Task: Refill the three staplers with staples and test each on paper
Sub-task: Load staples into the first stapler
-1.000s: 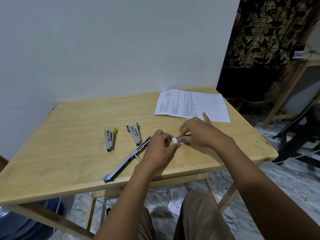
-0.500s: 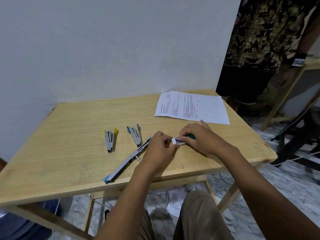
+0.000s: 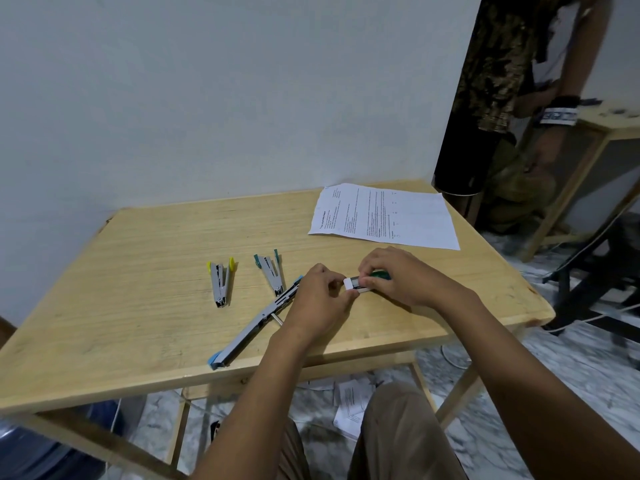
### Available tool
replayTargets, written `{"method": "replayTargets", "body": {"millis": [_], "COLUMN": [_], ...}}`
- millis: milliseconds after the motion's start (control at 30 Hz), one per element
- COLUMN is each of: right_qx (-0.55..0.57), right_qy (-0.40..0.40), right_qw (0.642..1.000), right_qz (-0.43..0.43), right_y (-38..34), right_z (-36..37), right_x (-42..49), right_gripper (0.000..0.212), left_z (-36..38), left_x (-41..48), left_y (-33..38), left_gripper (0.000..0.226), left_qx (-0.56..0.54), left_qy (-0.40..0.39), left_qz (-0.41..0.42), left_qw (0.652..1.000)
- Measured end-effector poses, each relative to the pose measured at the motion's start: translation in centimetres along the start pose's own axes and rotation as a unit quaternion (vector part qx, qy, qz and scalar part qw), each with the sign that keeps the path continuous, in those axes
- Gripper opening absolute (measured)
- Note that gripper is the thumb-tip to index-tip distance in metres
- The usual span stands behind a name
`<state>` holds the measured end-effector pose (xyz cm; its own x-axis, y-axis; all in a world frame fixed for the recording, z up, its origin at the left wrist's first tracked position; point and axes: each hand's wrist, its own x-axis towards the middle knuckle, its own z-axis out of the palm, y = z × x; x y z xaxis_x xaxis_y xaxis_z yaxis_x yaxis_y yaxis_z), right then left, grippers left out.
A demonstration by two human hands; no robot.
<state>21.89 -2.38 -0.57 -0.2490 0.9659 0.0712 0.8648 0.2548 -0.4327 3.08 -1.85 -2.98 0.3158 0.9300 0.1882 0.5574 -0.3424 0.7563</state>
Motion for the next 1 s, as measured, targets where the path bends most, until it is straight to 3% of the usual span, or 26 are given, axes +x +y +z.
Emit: {"method": "replayTargets", "body": {"millis": [200,433,700,1000], "right_qx": [0.055,0.148,0.169,0.227], "right_qy": [-0.027,0.011,0.016,0.127], "right_qw": [0.998,0.989,0.985,0.962], "right_qz": [0.000,0.024,0.038,0.085], "right_y": [0.2,-0.2,-0.3,-1.2], "right_z": [-0.4,-0.6,-0.5,-0.2], "right_x": [-0.1,-0.4,-0.9,-0.7], "right_gripper": [0.009,0.009,0.010,0.004], "left_z": [-0.1,0.0,0.2,0.3], "left_x": [-0.2,-0.1,0.1,0.0], "left_y": [0.0,-0.1,-0.3,-0.1], "left_gripper": [0.030,0.026,0.038,0.042], "left_qx": [-0.005,0.004,0.006,0.013], "left_qy": [-0.001,0.002,0.008,0.007], "left_qz": [0.000,-0.001,0.000,0.000], "left_qw": [1.000,1.000,1.000,1.000]}}
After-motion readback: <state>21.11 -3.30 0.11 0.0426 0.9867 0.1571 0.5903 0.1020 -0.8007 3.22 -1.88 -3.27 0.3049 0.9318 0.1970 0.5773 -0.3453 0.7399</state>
